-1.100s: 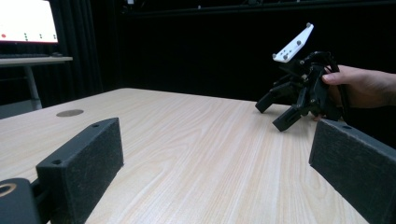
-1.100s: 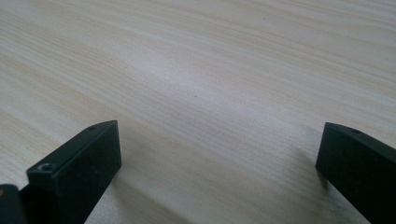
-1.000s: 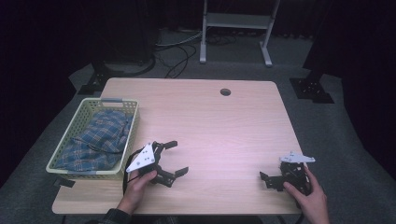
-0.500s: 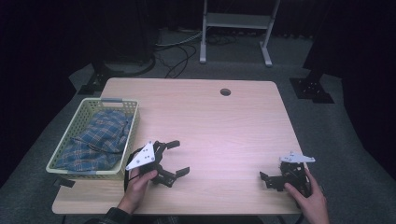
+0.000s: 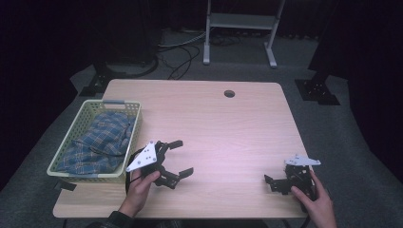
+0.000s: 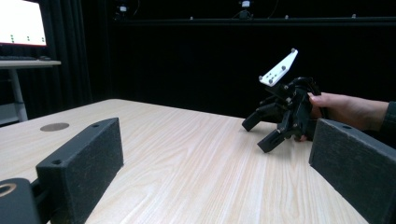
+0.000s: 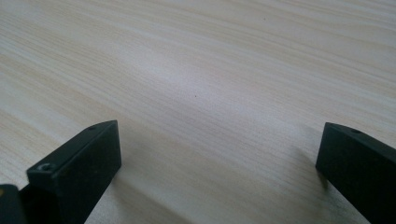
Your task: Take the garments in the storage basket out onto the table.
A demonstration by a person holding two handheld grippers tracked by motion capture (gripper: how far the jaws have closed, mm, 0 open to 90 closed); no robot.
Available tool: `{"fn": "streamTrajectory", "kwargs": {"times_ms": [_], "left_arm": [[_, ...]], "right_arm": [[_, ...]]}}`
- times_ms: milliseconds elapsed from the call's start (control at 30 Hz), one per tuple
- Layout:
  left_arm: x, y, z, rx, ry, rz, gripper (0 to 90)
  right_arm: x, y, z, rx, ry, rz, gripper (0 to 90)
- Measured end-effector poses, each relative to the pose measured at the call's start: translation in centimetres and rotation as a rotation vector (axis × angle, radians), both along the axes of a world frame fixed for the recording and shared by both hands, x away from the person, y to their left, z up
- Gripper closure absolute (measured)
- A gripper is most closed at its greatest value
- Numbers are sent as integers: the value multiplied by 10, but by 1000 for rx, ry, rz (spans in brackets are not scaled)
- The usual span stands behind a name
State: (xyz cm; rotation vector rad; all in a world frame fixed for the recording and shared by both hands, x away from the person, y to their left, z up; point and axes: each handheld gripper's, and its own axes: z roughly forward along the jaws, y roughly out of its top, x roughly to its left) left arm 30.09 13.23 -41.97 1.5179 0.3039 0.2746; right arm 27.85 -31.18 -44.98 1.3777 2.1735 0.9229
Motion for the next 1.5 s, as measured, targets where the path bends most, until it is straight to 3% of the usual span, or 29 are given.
{"fn": "streamTrajectory", "kwargs": {"times_ms": [233, 1500], "left_arm": [[2, -3, 7, -20, 18, -12, 20], [10, -8, 46, 11, 13, -23, 21]], "right_arm": [[0, 0, 0, 0, 0, 0, 0], [0, 0, 0, -1, 0, 0, 0]]}}
